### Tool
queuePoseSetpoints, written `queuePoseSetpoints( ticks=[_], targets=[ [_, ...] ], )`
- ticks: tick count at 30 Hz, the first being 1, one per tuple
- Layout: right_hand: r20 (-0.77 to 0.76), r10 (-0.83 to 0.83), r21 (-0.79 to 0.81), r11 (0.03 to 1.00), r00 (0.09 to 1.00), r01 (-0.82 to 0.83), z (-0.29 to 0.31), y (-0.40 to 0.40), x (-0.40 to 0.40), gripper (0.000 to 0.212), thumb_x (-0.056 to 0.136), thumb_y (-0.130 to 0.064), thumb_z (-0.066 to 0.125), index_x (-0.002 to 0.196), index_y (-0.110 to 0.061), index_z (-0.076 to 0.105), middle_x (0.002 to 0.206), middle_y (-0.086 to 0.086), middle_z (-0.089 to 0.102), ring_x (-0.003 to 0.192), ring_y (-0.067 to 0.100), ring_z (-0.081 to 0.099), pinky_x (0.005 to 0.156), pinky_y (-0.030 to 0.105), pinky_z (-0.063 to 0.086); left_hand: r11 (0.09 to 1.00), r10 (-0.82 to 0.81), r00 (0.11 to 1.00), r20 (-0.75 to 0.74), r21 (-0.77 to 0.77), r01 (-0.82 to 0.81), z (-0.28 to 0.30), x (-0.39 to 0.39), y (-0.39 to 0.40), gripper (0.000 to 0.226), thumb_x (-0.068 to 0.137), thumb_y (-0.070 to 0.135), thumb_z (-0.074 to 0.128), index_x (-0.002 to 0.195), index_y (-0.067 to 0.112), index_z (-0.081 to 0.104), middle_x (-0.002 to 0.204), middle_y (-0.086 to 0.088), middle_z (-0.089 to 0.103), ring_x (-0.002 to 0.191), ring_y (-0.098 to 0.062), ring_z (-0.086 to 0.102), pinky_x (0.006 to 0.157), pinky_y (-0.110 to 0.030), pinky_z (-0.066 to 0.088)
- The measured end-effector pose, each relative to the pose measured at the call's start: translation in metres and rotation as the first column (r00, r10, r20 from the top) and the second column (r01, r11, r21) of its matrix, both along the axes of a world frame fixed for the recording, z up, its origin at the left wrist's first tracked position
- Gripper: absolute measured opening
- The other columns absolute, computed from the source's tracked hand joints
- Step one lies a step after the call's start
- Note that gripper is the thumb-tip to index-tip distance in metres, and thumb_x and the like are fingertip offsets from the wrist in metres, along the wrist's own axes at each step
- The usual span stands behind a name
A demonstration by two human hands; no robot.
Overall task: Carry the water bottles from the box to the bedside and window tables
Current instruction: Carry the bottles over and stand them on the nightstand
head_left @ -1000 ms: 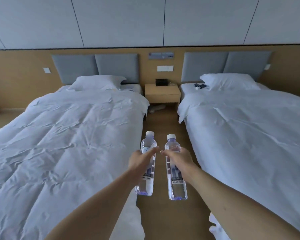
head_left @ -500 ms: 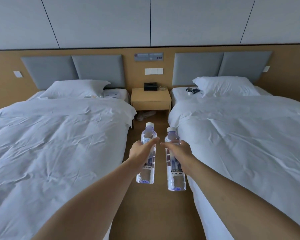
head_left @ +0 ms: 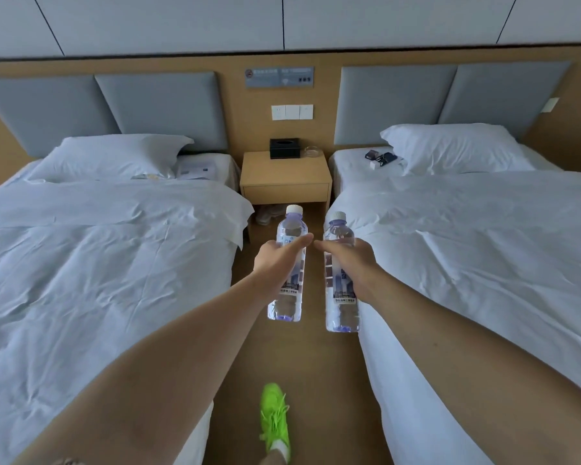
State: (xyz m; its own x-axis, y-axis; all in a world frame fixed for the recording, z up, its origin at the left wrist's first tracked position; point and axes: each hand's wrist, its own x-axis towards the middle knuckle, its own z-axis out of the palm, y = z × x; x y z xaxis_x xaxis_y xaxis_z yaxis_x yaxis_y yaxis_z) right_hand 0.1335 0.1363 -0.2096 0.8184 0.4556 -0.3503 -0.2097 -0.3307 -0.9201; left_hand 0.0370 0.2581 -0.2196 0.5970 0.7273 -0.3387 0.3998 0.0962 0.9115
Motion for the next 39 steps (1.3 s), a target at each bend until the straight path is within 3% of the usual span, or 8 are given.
queuePoseSetpoints(
  ticks=[6,13,17,20,24,29,32,39],
  targets=[
    [-0.01,-0.033,-0.011,0.999,0.999,0.033,0.002,0.104,0.084,0.051,0.073,-0.05,0.083,0.112,-0.023,0.063,0.095,0.004,0.077,0.082,0.025,0.076,0.086,0.047,0.061,0.998,-0.055,0.998,0.017,-0.034,0.056,-0.005,0.092,0.109,0.065,0.07,0.071,0.075,0.107,0.018,0.066,0.088,-0.006,0.075,0.079,-0.021,0.075,0.079,-0.04,0.061],
    [-0.059,-0.051,0.015,0.999,0.997,0.052,0.011,0.207,0.171,0.051,0.065,-0.048,0.087,0.105,-0.023,0.069,0.085,0.004,0.078,0.073,0.024,0.077,0.077,0.046,0.064,0.996,-0.07,0.997,0.032,-0.044,0.072,0.007,0.181,0.219,0.061,0.073,0.069,0.076,0.105,0.017,0.066,0.086,-0.007,0.075,0.075,-0.02,0.073,0.068,-0.034,0.057],
    [-0.101,-0.036,0.017,0.999,0.994,0.038,0.0,0.253,0.218,0.057,0.061,-0.049,0.088,0.108,-0.023,0.068,0.084,0.003,0.079,0.073,0.023,0.077,0.078,0.044,0.064,0.995,-0.052,0.998,0.022,-0.087,0.053,-0.003,0.226,0.262,0.062,0.07,0.07,0.078,0.103,0.019,0.066,0.086,-0.008,0.077,0.078,-0.023,0.076,0.078,-0.04,0.062],
    [-0.121,-0.045,0.011,0.999,0.992,0.047,-0.013,0.284,0.259,0.058,0.06,-0.049,0.088,0.107,-0.023,0.066,0.081,0.001,0.078,0.069,0.02,0.077,0.072,0.038,0.063,0.994,-0.054,0.999,-0.008,-0.094,0.053,-0.016,0.26,0.293,0.066,0.064,0.072,0.079,0.099,0.018,0.068,0.076,-0.004,0.078,0.068,-0.02,0.077,0.069,-0.035,0.061],
    [-0.139,-0.006,0.028,1.0,0.99,0.01,-0.028,0.332,0.327,0.073,0.047,-0.053,0.089,0.109,-0.023,0.066,0.086,0.004,0.079,0.072,0.023,0.077,0.076,0.043,0.064,0.998,-0.022,0.999,-0.048,-0.062,0.019,-0.034,0.32,0.34,0.071,0.051,0.08,0.076,0.093,0.022,0.07,0.069,-0.001,0.076,0.064,-0.02,0.076,0.068,-0.035,0.062],
    [-0.11,0.01,-0.004,1.0,0.994,-0.01,-0.04,0.397,0.426,0.073,0.05,-0.059,0.084,0.11,-0.027,0.057,0.096,0.003,0.072,0.079,0.022,0.075,0.069,0.037,0.062,0.999,0.029,0.996,-0.085,-0.016,-0.031,-0.043,0.399,0.398,0.067,0.058,0.081,0.073,0.091,0.023,0.067,0.066,0.001,0.074,0.051,-0.011,0.071,0.049,-0.022,0.052],
    [-0.125,0.039,-0.023,0.999,0.991,-0.042,-0.041,0.432,0.473,0.078,0.043,-0.061,0.083,0.11,-0.028,0.06,0.094,0.003,0.073,0.079,0.023,0.075,0.075,0.041,0.063,0.998,0.065,0.992,-0.112,-0.018,-0.068,-0.04,0.44,0.431,0.07,0.062,0.079,0.073,0.1,0.02,0.064,0.077,-0.005,0.076,0.063,-0.016,0.074,0.057,-0.027,0.056],
    [-0.103,0.089,-0.081,0.992,0.991,-0.098,-0.049,0.5,0.549,0.073,0.043,-0.066,0.082,0.104,-0.031,0.062,0.085,-0.001,0.074,0.063,0.015,0.074,0.054,0.027,0.054,0.993,0.1,0.985,-0.137,-0.044,-0.107,-0.043,0.512,0.496,0.066,0.069,0.074,0.076,0.106,0.021,0.061,0.091,-0.006,0.074,0.078,-0.021,0.074,0.062,-0.03,0.054]
  ],
)
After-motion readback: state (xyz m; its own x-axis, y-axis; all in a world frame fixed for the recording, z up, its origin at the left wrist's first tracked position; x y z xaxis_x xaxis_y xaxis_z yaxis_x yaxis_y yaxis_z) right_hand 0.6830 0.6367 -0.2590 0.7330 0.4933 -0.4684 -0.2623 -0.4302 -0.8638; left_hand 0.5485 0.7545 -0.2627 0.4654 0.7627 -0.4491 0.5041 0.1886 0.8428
